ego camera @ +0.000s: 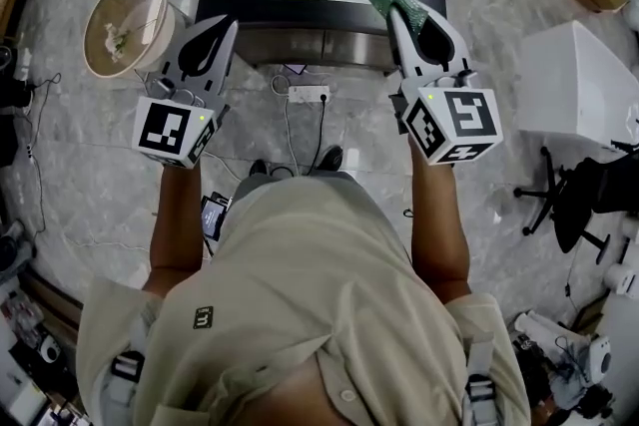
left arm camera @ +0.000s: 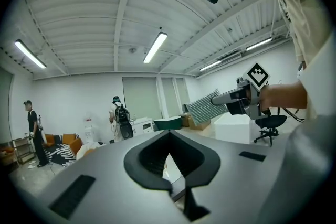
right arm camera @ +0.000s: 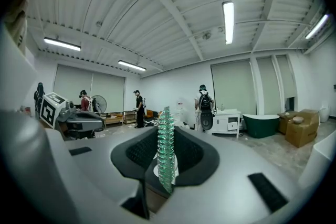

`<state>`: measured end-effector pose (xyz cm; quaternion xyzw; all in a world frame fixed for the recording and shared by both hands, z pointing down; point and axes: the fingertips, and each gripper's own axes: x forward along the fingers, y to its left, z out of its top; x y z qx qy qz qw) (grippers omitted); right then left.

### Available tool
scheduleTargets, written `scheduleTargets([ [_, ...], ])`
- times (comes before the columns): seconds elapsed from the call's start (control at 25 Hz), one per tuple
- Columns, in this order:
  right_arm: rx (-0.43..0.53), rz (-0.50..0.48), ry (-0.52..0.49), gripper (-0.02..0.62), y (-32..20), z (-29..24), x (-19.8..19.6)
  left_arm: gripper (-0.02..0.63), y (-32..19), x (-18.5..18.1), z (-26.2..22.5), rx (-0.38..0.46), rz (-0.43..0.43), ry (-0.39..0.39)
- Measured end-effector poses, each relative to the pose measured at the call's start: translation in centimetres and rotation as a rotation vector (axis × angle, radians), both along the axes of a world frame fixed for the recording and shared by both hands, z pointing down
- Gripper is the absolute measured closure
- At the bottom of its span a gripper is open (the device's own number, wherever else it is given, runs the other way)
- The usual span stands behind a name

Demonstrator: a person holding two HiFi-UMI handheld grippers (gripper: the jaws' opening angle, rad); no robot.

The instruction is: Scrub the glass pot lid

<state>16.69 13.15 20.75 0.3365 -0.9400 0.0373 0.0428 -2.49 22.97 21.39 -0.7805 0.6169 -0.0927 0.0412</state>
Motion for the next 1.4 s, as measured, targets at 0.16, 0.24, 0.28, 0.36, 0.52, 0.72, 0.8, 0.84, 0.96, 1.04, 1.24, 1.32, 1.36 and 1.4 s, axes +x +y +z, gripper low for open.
scheduleTargets([
  [0.16, -0.013, -0.032, -0.013, 0.505, -1.9, 0.4, 0.4, 0.591, -1.2, 0.8, 0.3, -0.02, -0.03, -0.013],
  [0.24, -0.02, -0.042, -0.02, 0.505, -2.6, 0.7, 0.8, 0.591, -1.5, 1.3, 0.4, -0.024, -0.043, -0.019],
  [0.28, -0.025, -0.046, -0.023, 0.506, -2.8, 0.9, 1.1, 0.591, -1.7, 1.6, 0.4, -0.027, -0.047, -0.023],
  [0.36, -0.033, -0.05, -0.027, 0.505, -3.3, 1.3, 1.5, 0.591, -2.0, 2.1, 0.7, -0.037, -0.05, -0.03],
  [0.52, -0.043, -0.037, -0.029, 0.505, -4.7, 1.6, 2.4, 0.591, -3.3, 2.9, 1.2, -0.053, -0.04, -0.029],
  [0.72, -0.046, -0.008, -0.023, 0.505, -5.6, 1.9, 2.9, 0.591, -4.9, 2.9, 1.5, -0.052, -0.011, -0.025],
  [0.8, -0.046, 0.015, -0.017, 0.505, -6.1, 2.0, 2.8, 0.591, -6.0, 2.5, 1.7, -0.052, 0.013, -0.02],
  [0.84, -0.046, 0.033, -0.012, 0.505, -6.4, 2.1, 2.8, 0.591, -6.8, 2.4, 1.8, -0.053, 0.033, -0.017],
  [0.96, -0.047, 0.107, 0.007, 0.505, -7.6, 2.1, 3.2, 0.591, -9.6, 2.1, 2.2, -0.053, 0.113, -0.003],
  [1.04, -0.049, 0.156, 0.011, 0.505, -8.5, 2.2, 3.1, 0.591, -11.5, 1.7, 2.3, -0.046, 0.169, 0.0],
  [1.24, -0.047, 0.25, 0.026, 0.505, -10.1, 1.9, 1.3, 0.591, -15.7, -0.5, 1.4, -0.017, 0.27, 0.004],
  [1.32, -0.048, 0.276, 0.027, 0.505, -11.1, 1.9, 0.1, 0.591, -17.2, -1.8, 1.5, -0.012, 0.302, 0.004],
  [1.36, -0.049, 0.286, 0.028, 0.505, -11.6, 1.9, -0.6, 0.591, -17.9, -2.4, 1.6, -0.014, 0.317, 0.003],
  [1.4, -0.05, 0.295, 0.031, 0.505, -11.9, 2.0, -1.2, 0.591, -18.6, -2.9, 1.8, -0.017, 0.33, 0.002],
])
